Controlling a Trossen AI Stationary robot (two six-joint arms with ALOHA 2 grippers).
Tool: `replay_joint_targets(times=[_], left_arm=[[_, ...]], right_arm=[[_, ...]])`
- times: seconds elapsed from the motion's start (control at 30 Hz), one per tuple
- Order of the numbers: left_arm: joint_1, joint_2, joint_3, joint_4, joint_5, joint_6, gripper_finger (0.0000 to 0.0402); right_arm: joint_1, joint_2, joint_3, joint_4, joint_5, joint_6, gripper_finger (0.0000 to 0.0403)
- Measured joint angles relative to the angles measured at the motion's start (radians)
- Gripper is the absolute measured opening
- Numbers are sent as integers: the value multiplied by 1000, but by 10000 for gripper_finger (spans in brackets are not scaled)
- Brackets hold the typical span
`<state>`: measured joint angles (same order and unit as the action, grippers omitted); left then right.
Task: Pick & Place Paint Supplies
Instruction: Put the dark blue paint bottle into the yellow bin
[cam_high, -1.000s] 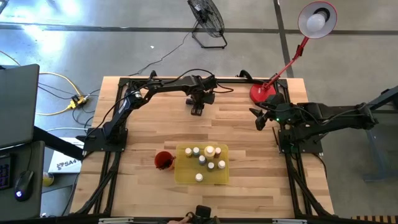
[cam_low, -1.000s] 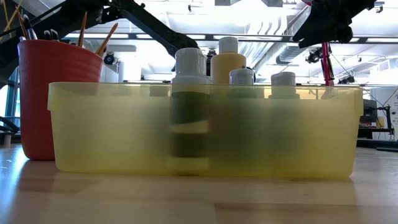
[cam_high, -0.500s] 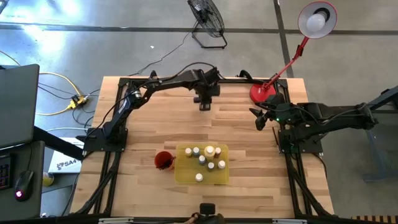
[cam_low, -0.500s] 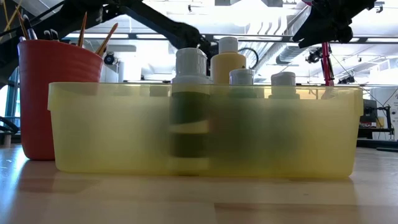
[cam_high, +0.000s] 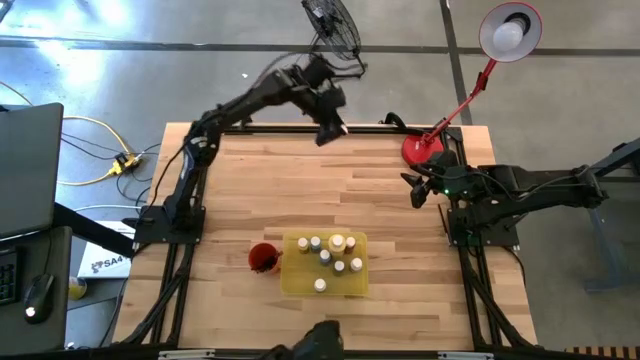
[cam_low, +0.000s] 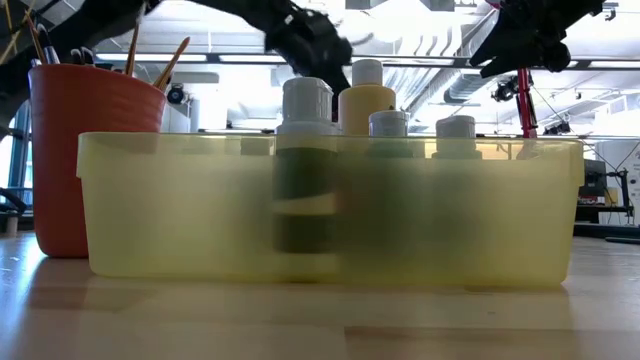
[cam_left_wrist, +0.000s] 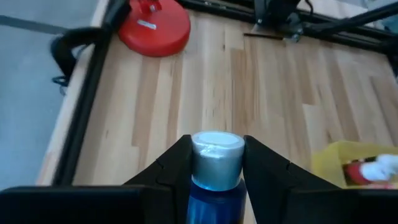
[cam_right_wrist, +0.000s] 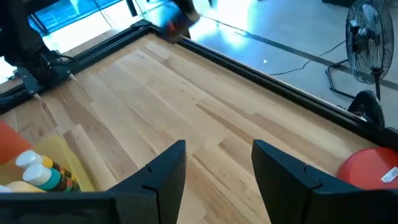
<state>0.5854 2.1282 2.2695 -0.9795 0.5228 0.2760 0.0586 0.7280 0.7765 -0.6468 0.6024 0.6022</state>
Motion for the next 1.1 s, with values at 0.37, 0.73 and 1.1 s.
replay_joint_targets(times=[0.37,0.73,1.1], left_arm=[[-94,-190,0,-79,47,78,115],[-259,-442,-375,43,-202,-56,108],[-435,-827,-913,522,-537,-361,108]], right_arm=[[0,0,0,7,79,7,174],[0,0,0,8,80,6,174],[0,0,0,7,80,-5,174]])
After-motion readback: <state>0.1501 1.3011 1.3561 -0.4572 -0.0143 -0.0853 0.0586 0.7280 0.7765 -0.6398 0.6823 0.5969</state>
